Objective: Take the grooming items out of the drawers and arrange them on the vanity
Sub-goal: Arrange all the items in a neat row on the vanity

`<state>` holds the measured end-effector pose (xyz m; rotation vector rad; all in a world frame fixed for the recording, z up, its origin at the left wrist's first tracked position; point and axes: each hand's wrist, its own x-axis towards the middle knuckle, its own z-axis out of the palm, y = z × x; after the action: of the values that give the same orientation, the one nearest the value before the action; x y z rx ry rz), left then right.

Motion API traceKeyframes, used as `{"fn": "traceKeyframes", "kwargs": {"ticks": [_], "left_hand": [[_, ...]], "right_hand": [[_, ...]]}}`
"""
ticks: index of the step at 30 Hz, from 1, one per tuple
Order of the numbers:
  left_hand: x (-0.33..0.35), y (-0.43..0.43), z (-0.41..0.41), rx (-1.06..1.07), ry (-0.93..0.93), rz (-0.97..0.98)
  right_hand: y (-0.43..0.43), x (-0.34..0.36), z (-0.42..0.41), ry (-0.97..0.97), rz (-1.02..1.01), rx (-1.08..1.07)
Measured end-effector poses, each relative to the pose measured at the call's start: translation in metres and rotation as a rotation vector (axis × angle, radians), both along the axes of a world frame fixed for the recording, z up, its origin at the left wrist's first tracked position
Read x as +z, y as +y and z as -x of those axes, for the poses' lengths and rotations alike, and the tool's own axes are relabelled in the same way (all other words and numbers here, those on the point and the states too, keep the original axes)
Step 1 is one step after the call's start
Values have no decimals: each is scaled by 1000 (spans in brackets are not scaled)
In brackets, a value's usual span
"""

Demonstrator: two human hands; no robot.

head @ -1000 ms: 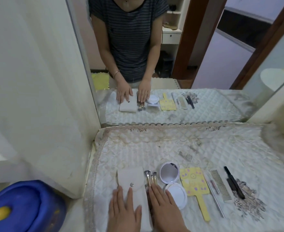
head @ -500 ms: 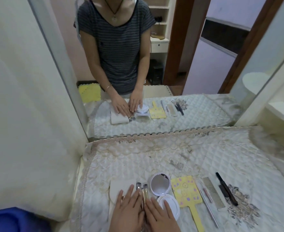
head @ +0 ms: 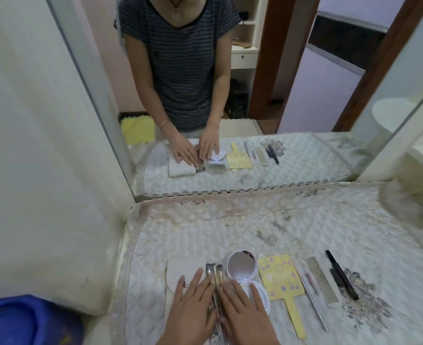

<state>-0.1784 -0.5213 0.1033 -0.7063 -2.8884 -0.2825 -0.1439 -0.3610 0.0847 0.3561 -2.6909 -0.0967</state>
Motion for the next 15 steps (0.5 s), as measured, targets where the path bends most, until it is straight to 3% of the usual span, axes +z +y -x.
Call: {"fn": "traceKeyframes", "kwargs": {"ticks": [6, 10, 15], "left_hand": [[0, 0, -5, -13, -25, -51], [-1, -1, -8, -82, 5, 40], [-4, -6, -10, -120, 7, 77]], "right_hand": [[9, -5, -16, 36, -76, 9], [3, 3, -12, -79, -45, -47], [2, 3, -12, -65, -36, -25]]}}
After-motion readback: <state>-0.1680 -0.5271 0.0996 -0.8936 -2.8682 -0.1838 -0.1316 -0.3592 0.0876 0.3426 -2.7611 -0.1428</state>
